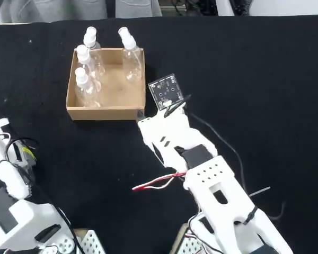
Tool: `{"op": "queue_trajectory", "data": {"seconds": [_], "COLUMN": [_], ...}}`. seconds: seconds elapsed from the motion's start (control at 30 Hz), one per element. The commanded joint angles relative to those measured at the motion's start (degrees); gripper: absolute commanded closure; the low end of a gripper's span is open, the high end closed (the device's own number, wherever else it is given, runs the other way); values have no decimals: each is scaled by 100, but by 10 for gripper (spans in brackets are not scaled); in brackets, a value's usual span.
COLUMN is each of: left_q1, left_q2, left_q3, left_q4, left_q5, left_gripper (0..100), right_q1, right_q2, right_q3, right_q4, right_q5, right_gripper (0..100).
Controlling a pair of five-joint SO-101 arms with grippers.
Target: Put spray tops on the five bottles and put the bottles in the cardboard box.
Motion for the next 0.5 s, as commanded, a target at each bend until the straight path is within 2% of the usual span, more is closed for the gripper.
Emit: {"op": "queue_trajectory", "data": {"seconds": [0.0, 0.27, 0.47], "left_q1": [119, 119, 251], "left_q2": [-62, -70, -211], "left_q3": [-259, -251, -426], "left_q4": [26, 79, 527], "left_q5": [-62, -62, -264], "left_gripper": [869, 870, 870], "right_q1": [-70, -62, -53], "right_q2": [-312, -312, -312], "right_q3": [-31, -57, -66], "right_q4": [-26, 18, 18], "right_q5": [-26, 0, 0], "right_gripper": [627, 627, 627]}}
